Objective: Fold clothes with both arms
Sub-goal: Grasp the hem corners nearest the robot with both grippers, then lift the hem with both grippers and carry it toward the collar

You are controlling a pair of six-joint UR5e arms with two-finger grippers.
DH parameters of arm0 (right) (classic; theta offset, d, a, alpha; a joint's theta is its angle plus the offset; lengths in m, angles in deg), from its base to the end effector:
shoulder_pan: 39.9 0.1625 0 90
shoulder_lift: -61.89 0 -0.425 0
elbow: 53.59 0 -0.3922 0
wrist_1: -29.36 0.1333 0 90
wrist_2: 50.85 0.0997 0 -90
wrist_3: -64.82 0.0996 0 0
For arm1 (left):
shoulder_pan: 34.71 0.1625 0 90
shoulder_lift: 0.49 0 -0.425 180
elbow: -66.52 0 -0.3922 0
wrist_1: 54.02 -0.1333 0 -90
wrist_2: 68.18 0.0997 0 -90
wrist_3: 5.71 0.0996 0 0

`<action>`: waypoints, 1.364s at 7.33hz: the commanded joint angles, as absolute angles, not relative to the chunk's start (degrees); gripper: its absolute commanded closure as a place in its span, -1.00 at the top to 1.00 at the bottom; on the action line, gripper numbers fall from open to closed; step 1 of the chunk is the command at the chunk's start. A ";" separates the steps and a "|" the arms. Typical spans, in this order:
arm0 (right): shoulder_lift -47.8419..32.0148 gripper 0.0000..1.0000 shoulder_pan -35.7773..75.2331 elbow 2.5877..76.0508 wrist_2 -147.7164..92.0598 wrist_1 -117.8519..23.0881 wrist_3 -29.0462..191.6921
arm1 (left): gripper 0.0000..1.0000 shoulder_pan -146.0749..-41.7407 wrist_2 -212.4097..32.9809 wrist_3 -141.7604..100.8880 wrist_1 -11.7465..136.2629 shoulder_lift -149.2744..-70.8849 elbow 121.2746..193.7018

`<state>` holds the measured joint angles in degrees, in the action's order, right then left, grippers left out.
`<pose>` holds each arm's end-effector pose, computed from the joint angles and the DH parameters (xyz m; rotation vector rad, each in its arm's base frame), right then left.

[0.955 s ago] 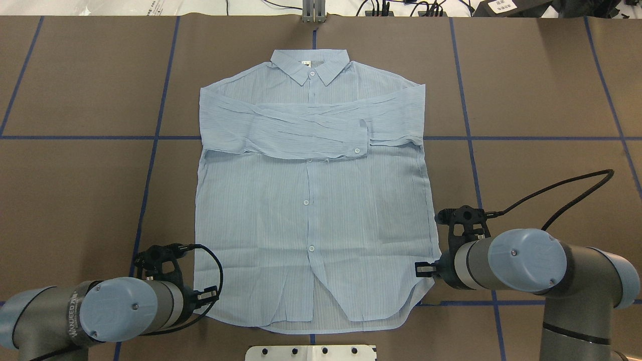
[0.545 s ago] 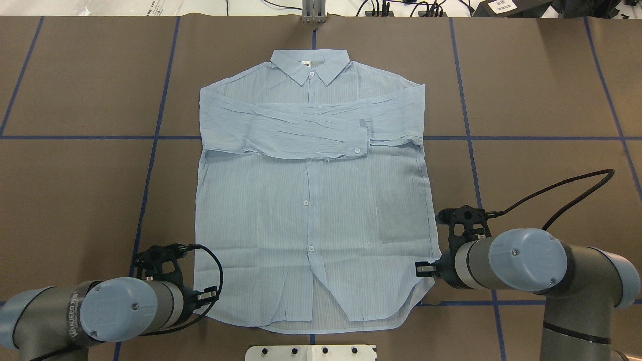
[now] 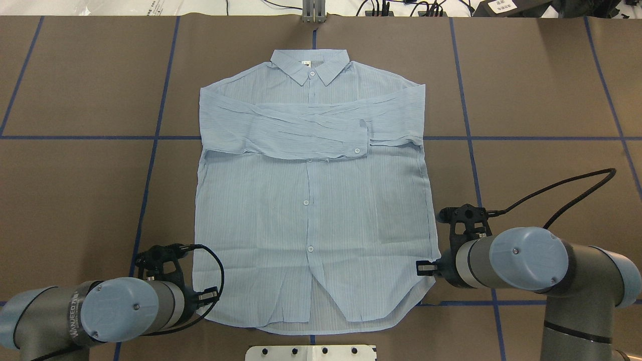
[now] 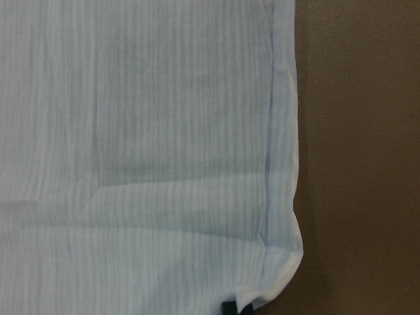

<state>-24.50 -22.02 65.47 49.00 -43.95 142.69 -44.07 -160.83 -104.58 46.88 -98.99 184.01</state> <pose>-0.4366 -0.2630 0.3632 0.0668 -0.8715 0.0198 0.4931 -0.2117 0.3476 -0.0403 0.8213 -0.2812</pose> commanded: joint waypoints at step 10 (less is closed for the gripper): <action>-23.62 -1.00 -5.02 68.32 66.03 -44.11 141.73 | -1.00 -53.43 -163.45 -91.66 45.29 -98.48 189.04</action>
